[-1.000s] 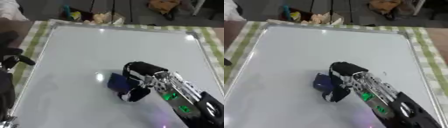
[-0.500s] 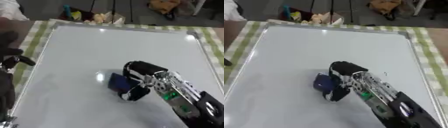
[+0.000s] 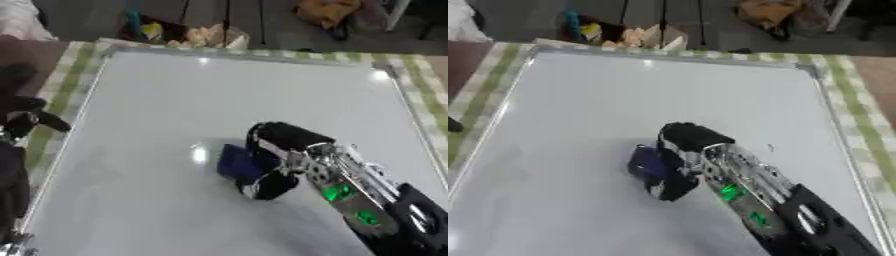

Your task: Wipe the whiteboard clean with a brush.

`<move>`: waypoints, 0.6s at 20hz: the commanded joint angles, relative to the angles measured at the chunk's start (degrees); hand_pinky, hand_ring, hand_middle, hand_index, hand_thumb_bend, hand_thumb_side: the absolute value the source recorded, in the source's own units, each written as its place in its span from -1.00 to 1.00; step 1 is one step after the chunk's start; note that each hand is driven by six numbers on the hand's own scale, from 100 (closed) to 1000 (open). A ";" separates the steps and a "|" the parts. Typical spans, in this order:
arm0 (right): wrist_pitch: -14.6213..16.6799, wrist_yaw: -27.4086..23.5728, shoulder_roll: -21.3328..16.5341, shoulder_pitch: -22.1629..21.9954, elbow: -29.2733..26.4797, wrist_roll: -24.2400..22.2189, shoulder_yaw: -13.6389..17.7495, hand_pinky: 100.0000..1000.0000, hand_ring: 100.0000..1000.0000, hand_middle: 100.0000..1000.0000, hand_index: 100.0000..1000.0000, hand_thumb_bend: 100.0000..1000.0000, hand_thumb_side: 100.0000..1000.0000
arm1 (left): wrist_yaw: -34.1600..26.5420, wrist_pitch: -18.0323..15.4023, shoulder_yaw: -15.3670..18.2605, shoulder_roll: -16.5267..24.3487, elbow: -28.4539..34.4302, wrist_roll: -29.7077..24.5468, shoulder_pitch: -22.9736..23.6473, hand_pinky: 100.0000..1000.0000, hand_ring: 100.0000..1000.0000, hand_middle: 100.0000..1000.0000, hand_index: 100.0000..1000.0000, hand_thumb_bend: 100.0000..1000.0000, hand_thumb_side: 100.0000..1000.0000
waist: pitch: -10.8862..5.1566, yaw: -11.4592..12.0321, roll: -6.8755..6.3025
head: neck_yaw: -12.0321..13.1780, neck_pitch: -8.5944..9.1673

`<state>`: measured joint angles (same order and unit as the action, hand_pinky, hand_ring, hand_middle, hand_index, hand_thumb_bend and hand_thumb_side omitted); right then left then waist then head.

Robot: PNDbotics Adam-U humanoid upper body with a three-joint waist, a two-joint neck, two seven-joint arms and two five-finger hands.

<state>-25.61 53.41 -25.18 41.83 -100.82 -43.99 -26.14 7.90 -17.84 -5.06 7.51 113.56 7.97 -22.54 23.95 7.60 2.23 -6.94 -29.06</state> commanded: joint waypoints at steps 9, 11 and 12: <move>-4.64 -0.57 -0.65 0.29 -0.32 -3.06 0.10 0.11 0.35 0.16 -0.83 -0.80 -0.60 | -0.14 -0.06 -0.32 0.14 1.03 -0.22 -0.66 -0.21 0.77 0.52 0.15 -1.00 0.96 | -1.03 -0.22 -0.31 | -0.05 0.85; -4.67 -0.62 -0.68 0.27 -0.32 -2.95 0.05 0.10 0.34 0.15 -0.83 -0.81 -0.60 | -0.15 -0.06 -0.31 0.15 1.03 -0.22 -0.67 -0.21 0.77 0.52 0.15 -1.00 0.96 | -1.04 -0.25 -0.34 | -0.04 0.87; -4.69 -0.63 -0.68 0.27 -0.32 -2.88 0.05 0.10 0.34 0.14 -0.84 -0.82 -0.60 | -0.15 -0.06 -0.31 0.15 1.03 -0.22 -0.68 -0.21 0.77 0.52 0.15 -1.00 0.96 | -1.06 -0.25 -0.37 | -0.04 0.86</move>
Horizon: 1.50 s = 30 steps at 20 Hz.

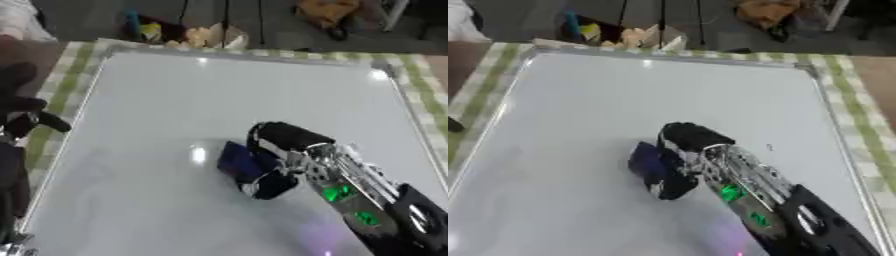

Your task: Wipe the whiteboard clean with a brush.

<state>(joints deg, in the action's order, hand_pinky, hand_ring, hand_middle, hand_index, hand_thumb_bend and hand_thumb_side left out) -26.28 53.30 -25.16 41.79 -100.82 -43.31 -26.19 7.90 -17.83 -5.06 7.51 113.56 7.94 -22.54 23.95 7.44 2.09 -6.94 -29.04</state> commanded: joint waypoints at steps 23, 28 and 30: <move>-3.73 -0.80 -2.14 -0.21 -0.28 -4.10 0.03 0.10 0.36 0.13 -0.81 -0.94 -0.62 | -0.14 0.03 -0.33 0.17 1.03 -0.39 -0.60 -0.21 0.77 0.52 0.15 -1.00 0.95 | -1.26 -0.30 -0.41 | -0.26 0.97; -3.76 -0.88 -2.84 -0.57 -0.52 -4.13 0.20 0.11 0.36 0.12 -0.82 -0.98 -0.63 | -0.14 0.02 -0.36 0.23 1.03 -0.47 -0.62 -0.21 0.77 0.52 0.15 -1.00 0.95 | -1.43 -0.25 -0.30 | -0.18 0.98; -3.82 -1.00 -3.24 -0.72 -0.80 -4.17 0.42 0.11 0.37 0.12 -0.82 -0.98 -0.63 | -0.15 0.02 -0.37 0.24 1.03 -0.50 -0.61 -0.21 0.77 0.52 0.15 -1.00 0.95 | -1.50 -0.28 -0.25 | -0.11 0.99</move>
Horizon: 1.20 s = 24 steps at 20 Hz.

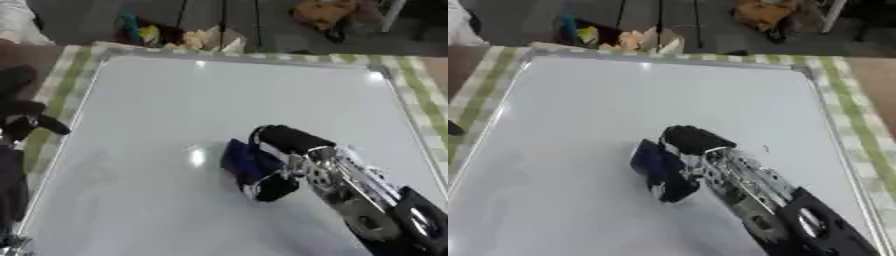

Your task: Wipe the whiteboard clean with a brush.

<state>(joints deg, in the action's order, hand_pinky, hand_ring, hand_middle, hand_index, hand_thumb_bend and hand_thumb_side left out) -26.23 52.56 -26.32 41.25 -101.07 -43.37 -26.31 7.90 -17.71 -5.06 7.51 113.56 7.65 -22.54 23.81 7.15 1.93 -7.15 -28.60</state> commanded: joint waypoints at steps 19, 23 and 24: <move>-3.57 -1.48 -6.31 -2.31 -2.83 -5.34 2.65 0.14 0.42 0.09 -0.69 -1.00 -0.58 | -0.22 -0.11 -0.38 0.32 1.03 -0.33 -0.54 -0.21 0.77 0.52 0.15 -1.00 0.95 | -1.37 -0.61 -0.08 | 0.14 1.04; -3.81 -1.94 -7.43 -3.00 -3.19 -5.19 3.35 0.15 0.42 0.09 -0.69 -1.00 -0.58 | -0.20 -0.07 -0.32 0.39 1.03 -0.30 -0.47 -0.21 0.77 0.53 0.15 -1.00 0.95 | -1.26 -0.75 -0.08 | 0.03 1.18; -3.88 -1.97 -7.79 -3.15 -3.30 -5.12 3.56 0.15 0.43 0.09 -0.69 -1.00 -0.58 | -0.20 -0.06 -0.31 0.40 1.03 -0.30 -0.45 -0.21 0.77 0.53 0.15 -1.00 0.95 | -1.25 -0.79 -0.08 | 0.03 1.22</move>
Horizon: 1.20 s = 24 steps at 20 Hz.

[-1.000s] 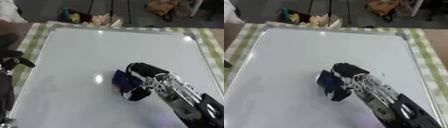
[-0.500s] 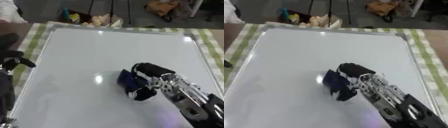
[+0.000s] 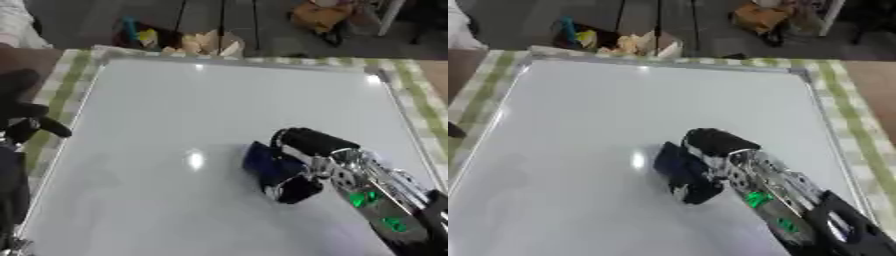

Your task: Wipe the whiteboard clean with a brush.

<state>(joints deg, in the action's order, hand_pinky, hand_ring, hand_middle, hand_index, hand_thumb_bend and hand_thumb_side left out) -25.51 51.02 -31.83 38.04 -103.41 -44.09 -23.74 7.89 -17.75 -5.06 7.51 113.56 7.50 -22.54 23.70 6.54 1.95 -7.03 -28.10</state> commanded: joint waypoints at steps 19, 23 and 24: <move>-8.21 0.16 -7.05 -3.01 -0.76 -1.48 6.35 0.16 0.44 0.08 -0.69 -1.00 -0.53 | -0.08 0.06 -0.19 0.55 1.03 -0.08 -0.36 -0.21 0.78 0.53 0.14 -1.00 0.96 | -0.90 -0.51 -0.34 | -0.26 1.40; -9.06 0.14 -7.83 -3.36 -0.18 -0.85 7.63 0.16 0.44 0.08 -0.69 -1.00 -0.52 | -0.07 0.06 -0.16 0.57 1.03 -0.08 -0.39 -0.21 0.78 0.53 0.14 -1.00 0.95 | -0.80 -0.54 -0.41 | -0.30 1.51; -9.35 0.13 -8.00 -3.42 0.05 -0.65 8.02 0.16 0.44 0.08 -0.69 -1.00 -0.52 | -0.07 0.06 -0.15 0.58 1.03 -0.06 -0.38 -0.21 0.78 0.53 0.14 -1.00 0.95 | -0.79 -0.53 -0.44 | -0.31 1.53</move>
<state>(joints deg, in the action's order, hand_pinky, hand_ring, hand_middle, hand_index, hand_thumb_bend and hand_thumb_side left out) -29.50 50.88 -37.88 34.23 -103.12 -40.10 -16.93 7.89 -17.74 -5.06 7.52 113.56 7.49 -22.53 23.98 6.05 1.56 -7.19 -27.51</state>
